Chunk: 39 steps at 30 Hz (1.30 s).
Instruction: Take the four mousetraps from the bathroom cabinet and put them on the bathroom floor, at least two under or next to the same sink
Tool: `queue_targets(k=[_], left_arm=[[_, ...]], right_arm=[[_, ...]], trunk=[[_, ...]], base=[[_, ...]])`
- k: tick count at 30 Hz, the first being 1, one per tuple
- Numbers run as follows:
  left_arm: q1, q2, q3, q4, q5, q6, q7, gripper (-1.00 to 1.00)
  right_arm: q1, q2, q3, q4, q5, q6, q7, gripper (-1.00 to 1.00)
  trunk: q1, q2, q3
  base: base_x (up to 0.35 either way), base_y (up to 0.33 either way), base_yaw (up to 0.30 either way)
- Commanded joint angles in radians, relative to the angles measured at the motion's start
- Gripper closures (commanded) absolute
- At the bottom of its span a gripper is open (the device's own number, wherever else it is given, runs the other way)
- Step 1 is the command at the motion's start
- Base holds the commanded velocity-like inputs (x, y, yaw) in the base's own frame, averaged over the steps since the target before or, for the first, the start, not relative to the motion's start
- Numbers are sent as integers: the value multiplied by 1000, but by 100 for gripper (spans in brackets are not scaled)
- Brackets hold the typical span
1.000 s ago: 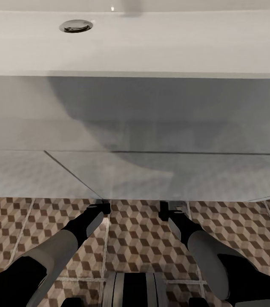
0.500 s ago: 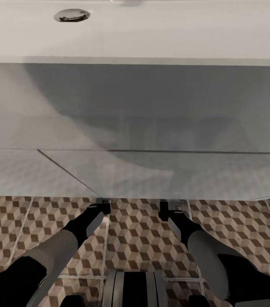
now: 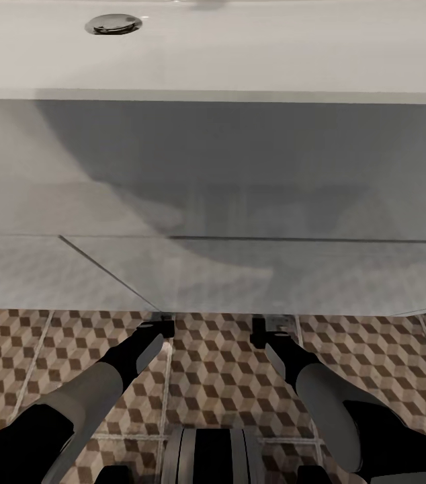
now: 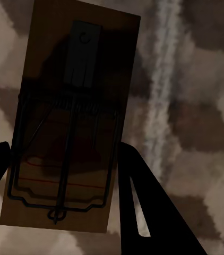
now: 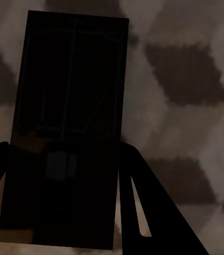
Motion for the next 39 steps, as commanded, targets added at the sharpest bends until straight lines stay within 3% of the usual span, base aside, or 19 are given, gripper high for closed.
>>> queue_targets(k=[1,26,39], left_arm=[[0,1,-9,-2,8,4,8,100],[0,1,-7,-1,7,1,9,100],[0,3,28,-1,5,1,9,100]], right_arm=[[0,1,-8,-2,7,6,0,100],[-28,7,-7,-6,14,4,0,100],[-51,8,-6,-6,16,1,0,100]], trunk=[[0,0,-1],[0,0,-1],[0,0,-1]], base=[[0,0,0],[0,0,0],[0,0,0]])
